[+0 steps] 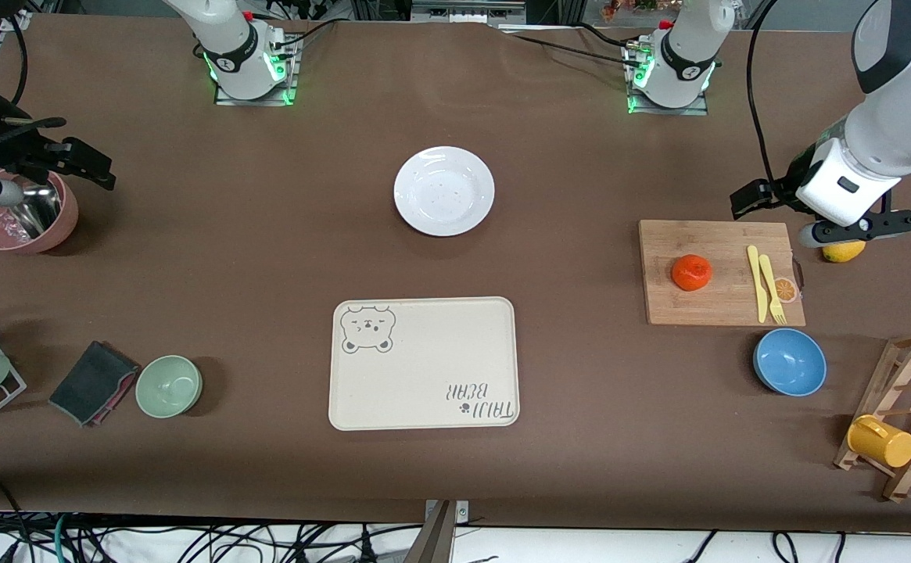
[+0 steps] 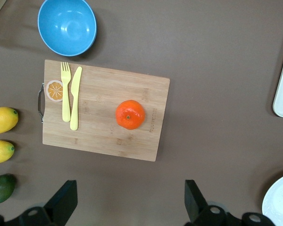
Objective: Place orange and plate with both arms
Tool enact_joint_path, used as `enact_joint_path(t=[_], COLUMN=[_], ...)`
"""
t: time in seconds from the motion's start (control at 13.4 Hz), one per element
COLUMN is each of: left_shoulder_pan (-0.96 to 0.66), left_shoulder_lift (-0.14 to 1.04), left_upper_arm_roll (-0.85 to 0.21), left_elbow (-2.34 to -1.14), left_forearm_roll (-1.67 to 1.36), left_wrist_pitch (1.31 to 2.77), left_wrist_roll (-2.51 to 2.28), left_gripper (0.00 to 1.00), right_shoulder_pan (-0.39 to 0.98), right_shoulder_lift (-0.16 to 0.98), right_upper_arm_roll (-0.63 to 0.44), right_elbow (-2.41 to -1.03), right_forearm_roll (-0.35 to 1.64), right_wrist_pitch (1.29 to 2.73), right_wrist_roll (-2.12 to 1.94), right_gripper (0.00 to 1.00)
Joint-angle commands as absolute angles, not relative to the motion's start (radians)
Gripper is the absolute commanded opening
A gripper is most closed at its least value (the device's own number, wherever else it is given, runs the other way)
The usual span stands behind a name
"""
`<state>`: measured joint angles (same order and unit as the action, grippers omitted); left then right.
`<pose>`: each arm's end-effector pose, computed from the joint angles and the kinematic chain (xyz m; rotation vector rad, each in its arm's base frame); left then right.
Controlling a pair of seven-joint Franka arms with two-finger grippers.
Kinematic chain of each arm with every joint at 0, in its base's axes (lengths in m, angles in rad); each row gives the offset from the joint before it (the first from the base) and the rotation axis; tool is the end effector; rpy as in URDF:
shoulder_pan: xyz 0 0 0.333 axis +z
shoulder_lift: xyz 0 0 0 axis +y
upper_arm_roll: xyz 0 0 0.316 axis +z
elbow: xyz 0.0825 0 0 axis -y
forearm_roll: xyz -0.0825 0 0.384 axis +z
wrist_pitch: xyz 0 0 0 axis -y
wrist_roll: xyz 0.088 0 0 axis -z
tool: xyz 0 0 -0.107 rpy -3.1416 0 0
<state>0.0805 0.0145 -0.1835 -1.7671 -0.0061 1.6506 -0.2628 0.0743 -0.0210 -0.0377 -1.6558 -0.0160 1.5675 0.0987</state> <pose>0.5501 -0.0569 0.5307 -3.1097 -0.2501 0.2033 0.5447 0.0180 0.5958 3.1187 -0.0961 -0.1032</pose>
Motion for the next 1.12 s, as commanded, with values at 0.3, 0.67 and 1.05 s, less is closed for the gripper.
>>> enact_joint_path(t=[0.3,0.67,1.05], left_shoulder_pan=[0.115,0.143,0.143], left_shoulder_lift=[0.003,0.002,0.015], left_upper_arm_roll=[-0.19,-0.19,-0.19], left_elbow=[-1.753,-1.743,-1.854], left_forearm_roll=[0.003,0.005,0.0], left_wrist_pitch=[1.635,1.643,1.727], left_wrist_roll=[-0.252,-0.252,-0.253], left_gripper=[1.0,1.0,1.0], right_shoulder_pan=[0.074,0.072,0.072], right_shoulder_lift=[-0.018,-0.018,-0.018], right_upper_arm_roll=[-0.034,-0.034,-0.034], right_elbow=[-1.632,-1.632,-1.632], right_forearm_roll=[-0.003,-0.002,-0.002], right_wrist_pitch=[1.543,1.543,1.534], right_wrist_roll=[0.086,0.084,0.084], right_gripper=[1.0,1.0,1.0])
